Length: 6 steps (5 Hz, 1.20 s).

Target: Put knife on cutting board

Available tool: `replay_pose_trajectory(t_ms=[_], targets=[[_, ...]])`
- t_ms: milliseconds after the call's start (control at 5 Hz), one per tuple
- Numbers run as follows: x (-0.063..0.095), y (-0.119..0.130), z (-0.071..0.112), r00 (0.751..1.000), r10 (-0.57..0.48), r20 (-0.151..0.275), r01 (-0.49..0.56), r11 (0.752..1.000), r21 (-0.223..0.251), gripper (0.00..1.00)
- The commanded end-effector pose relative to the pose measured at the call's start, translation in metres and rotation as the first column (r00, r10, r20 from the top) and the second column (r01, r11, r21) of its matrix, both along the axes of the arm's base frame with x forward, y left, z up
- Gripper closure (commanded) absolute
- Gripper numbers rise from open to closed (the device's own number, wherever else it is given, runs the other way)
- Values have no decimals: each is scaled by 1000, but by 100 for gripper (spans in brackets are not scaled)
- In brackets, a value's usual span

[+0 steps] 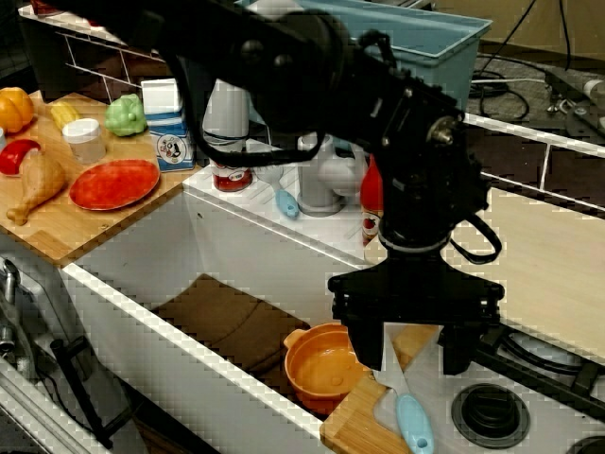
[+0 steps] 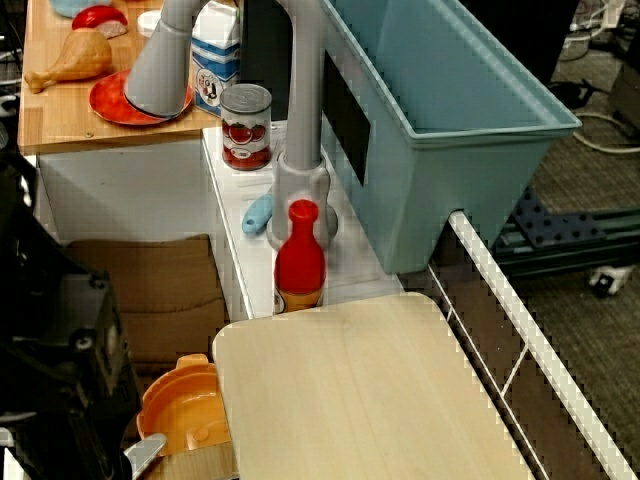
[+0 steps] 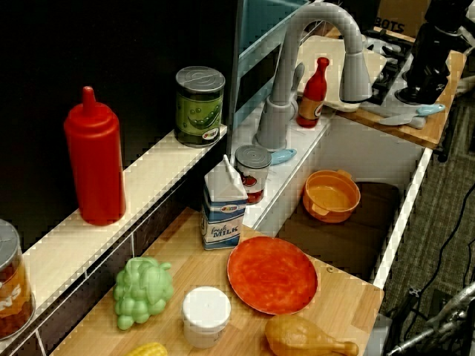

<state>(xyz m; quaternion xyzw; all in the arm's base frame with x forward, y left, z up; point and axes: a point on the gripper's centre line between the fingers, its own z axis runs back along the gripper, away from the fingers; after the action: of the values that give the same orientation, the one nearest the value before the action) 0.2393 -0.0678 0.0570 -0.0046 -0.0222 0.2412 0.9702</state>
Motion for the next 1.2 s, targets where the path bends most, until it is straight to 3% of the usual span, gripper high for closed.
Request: replay_pose_trajectory(t_ms=[0, 400, 600, 1000], targets=[[2, 1, 1, 1000, -11, 11, 11, 1000, 0, 0], [-4, 1, -2, 998, -12, -64, 9, 999, -44, 0], [-6, 0, -2, 997, -14, -70, 10, 998, -63, 0], [-6, 6, -7, 998, 60, -33, -62, 995, -81, 0]])
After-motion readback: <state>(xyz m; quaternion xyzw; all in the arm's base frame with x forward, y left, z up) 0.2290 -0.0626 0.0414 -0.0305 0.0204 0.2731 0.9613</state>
